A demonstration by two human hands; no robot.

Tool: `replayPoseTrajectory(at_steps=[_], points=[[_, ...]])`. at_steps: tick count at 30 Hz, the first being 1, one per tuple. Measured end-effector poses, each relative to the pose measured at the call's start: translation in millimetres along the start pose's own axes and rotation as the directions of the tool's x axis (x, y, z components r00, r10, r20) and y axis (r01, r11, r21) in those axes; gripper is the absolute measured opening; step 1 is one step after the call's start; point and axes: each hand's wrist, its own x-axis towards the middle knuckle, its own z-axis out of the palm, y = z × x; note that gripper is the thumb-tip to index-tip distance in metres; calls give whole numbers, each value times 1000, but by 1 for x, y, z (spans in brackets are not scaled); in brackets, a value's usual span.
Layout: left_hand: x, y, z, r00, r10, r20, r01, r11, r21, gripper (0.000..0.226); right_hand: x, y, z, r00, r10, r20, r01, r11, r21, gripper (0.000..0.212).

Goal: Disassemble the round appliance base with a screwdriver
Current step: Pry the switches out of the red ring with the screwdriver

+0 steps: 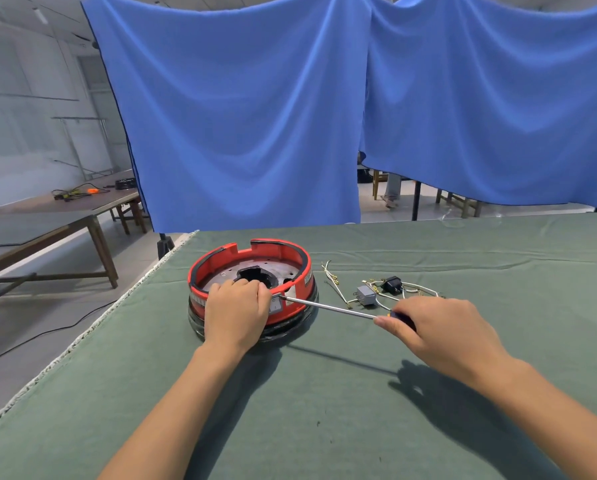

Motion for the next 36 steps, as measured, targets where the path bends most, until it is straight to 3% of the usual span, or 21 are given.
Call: replayPoseTrajectory(at_steps=[6, 14, 20, 24, 28, 36], points=[[0, 1, -4, 996, 5, -89, -12, 997, -80, 37, -3, 2, 5, 997, 37, -61, -36, 999, 14, 67], [2, -15, 0, 994, -19, -104, 0, 984, -176, 41, -6, -1, 8, 996, 37, -83, -31, 997, 72, 58], [3, -12, 5, 989, -114, -97, 93, 976, -198, 34, -13, -2, 15, 995, 35, -92, -26, 995, 101, 56], [9, -14, 3, 964, -258, -59, 230, 928, -293, 39, -14, 1, 18, 995, 40, -91, -31, 994, 104, 56], [9, -10, 2, 971, -231, -59, 212, 949, -236, 43, -10, 2, 19, 993, 54, -106, -42, 994, 104, 62], [12, -14, 5, 986, -166, 36, 169, 978, -123, 53, 2, 9, 13, 990, -34, -136, 44, 996, 71, 50]])
